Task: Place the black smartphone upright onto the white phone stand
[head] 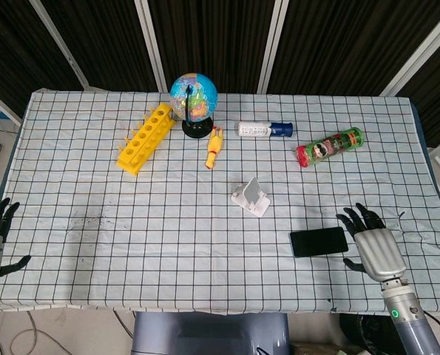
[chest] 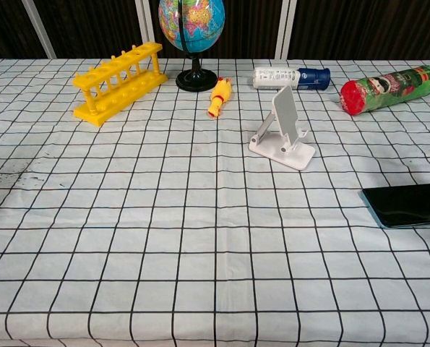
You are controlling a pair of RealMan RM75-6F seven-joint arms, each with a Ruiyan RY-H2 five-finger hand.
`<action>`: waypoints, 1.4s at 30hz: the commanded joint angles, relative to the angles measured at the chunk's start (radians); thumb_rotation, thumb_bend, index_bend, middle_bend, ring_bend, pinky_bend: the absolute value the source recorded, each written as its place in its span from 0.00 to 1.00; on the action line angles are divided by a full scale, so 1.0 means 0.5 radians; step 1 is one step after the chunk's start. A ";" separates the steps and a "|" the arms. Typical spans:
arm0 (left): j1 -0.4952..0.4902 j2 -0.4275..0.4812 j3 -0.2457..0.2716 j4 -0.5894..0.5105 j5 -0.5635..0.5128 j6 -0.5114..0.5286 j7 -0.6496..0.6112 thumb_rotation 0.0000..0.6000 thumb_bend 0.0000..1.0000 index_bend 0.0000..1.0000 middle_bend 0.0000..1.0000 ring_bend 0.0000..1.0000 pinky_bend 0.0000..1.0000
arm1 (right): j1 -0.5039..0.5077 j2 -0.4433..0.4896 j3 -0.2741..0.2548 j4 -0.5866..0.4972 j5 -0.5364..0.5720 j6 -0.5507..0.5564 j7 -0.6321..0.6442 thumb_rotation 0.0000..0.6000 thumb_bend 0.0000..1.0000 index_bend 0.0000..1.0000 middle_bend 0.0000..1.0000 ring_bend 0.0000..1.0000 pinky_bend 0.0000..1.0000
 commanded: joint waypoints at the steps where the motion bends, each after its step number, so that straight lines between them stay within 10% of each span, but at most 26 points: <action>1: -0.001 0.001 0.000 -0.002 -0.001 -0.002 -0.001 1.00 0.01 0.00 0.00 0.00 0.00 | 0.077 -0.065 0.028 -0.007 0.105 -0.110 -0.111 1.00 0.17 0.25 0.25 0.04 0.16; 42: -0.014 0.005 -0.004 -0.004 -0.026 -0.033 -0.020 1.00 0.01 0.00 0.00 0.00 0.00 | 0.344 -0.496 0.005 0.279 0.827 -0.361 -0.645 1.00 0.26 0.32 0.21 0.04 0.16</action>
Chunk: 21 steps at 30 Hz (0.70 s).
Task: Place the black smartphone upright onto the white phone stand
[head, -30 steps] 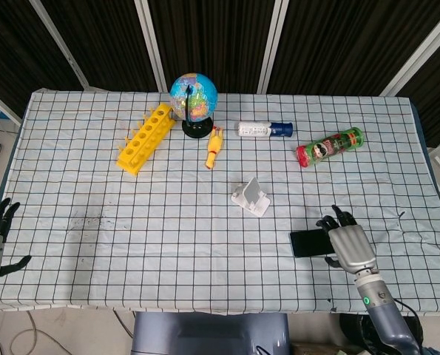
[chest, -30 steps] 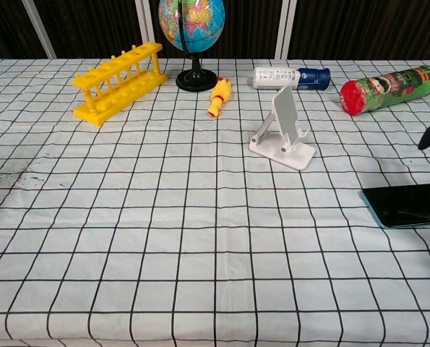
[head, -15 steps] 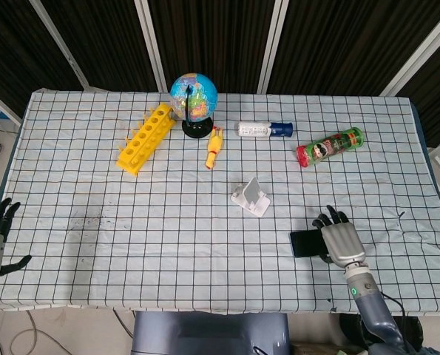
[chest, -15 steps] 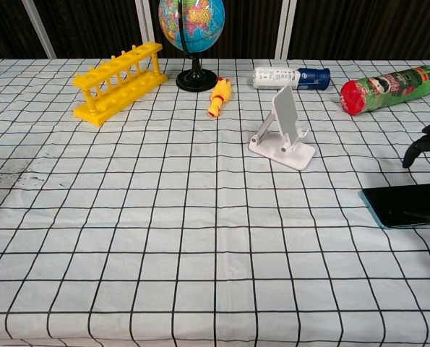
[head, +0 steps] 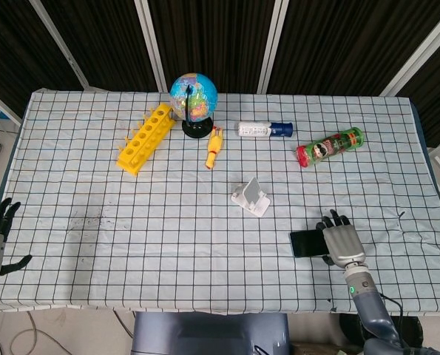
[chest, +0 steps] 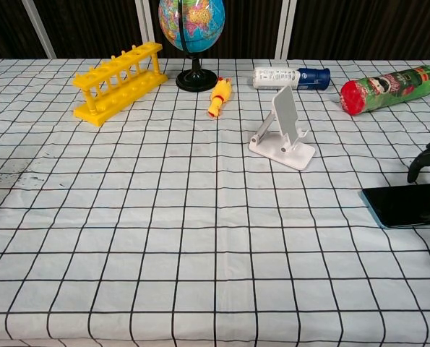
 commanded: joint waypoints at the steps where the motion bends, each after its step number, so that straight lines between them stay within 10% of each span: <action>1: 0.001 0.000 0.000 0.000 0.000 0.001 0.000 1.00 0.01 0.00 0.00 0.00 0.00 | 0.005 -0.015 -0.002 0.012 0.007 0.009 0.013 1.00 0.26 0.32 0.21 0.04 0.16; 21: 0.000 0.001 0.002 -0.003 -0.006 -0.003 0.007 1.00 0.01 0.00 0.00 0.00 0.00 | 0.054 -0.050 -0.031 0.096 0.104 0.004 -0.006 1.00 0.26 0.32 0.19 0.03 0.16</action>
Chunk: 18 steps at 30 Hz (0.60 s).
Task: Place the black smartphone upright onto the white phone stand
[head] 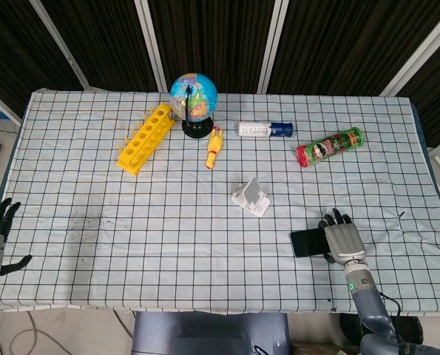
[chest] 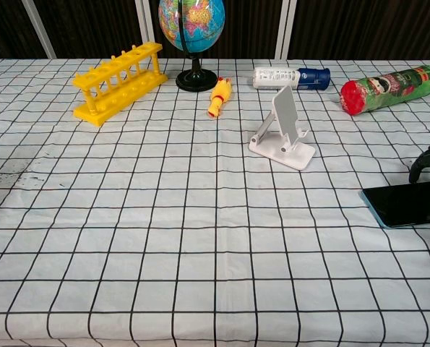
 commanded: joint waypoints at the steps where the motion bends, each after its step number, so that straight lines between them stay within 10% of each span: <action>1: 0.000 0.000 0.000 0.000 0.000 0.001 0.001 1.00 0.01 0.00 0.00 0.00 0.00 | 0.005 -0.004 -0.009 0.009 0.012 -0.006 -0.007 1.00 0.26 0.32 0.19 0.03 0.16; 18: 0.001 -0.001 -0.001 -0.001 -0.002 0.004 0.003 1.00 0.01 0.00 0.00 0.00 0.00 | 0.024 -0.015 -0.045 -0.023 -0.024 0.028 0.006 1.00 0.26 0.28 0.19 0.03 0.16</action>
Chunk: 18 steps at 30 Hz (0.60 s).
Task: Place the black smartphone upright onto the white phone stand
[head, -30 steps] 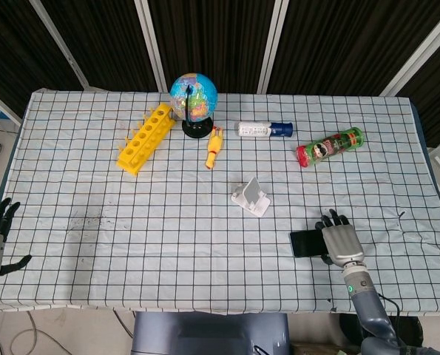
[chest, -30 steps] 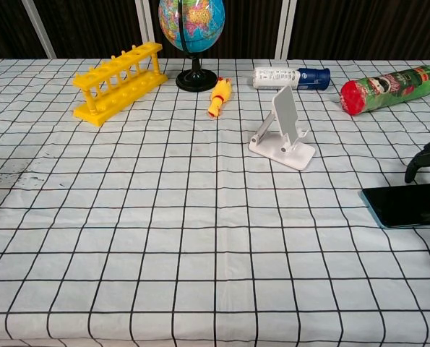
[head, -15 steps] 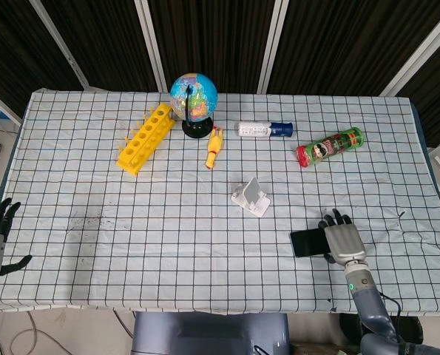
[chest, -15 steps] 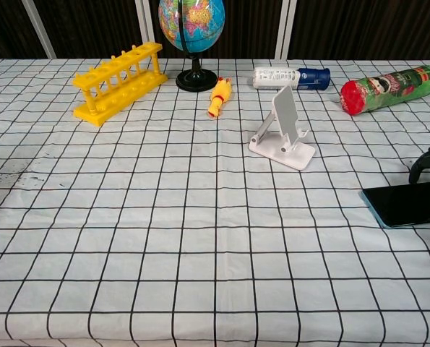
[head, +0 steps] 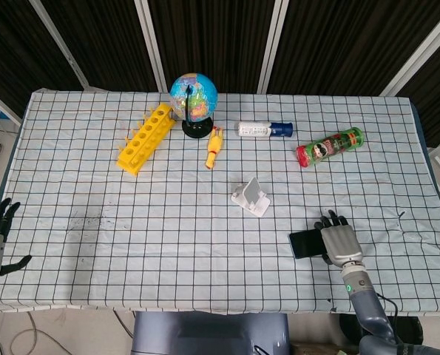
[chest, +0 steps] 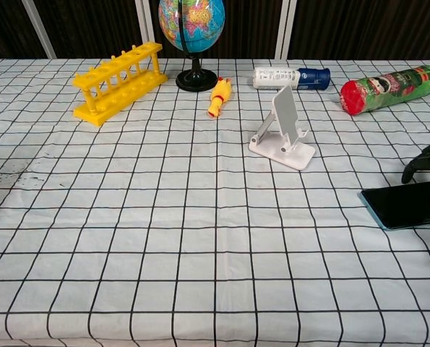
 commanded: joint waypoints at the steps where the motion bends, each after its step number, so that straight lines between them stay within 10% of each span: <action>1: 0.000 0.000 0.000 0.000 0.000 0.000 0.000 1.00 0.01 0.00 0.00 0.00 0.00 | 0.002 -0.002 -0.005 -0.004 -0.003 0.004 -0.003 1.00 0.26 0.28 0.19 0.03 0.16; 18: -0.004 0.000 -0.007 0.000 -0.017 -0.009 -0.006 1.00 0.01 0.00 0.00 0.00 0.00 | 0.011 -0.032 -0.046 0.003 -0.010 0.000 -0.013 1.00 0.27 0.33 0.27 0.04 0.16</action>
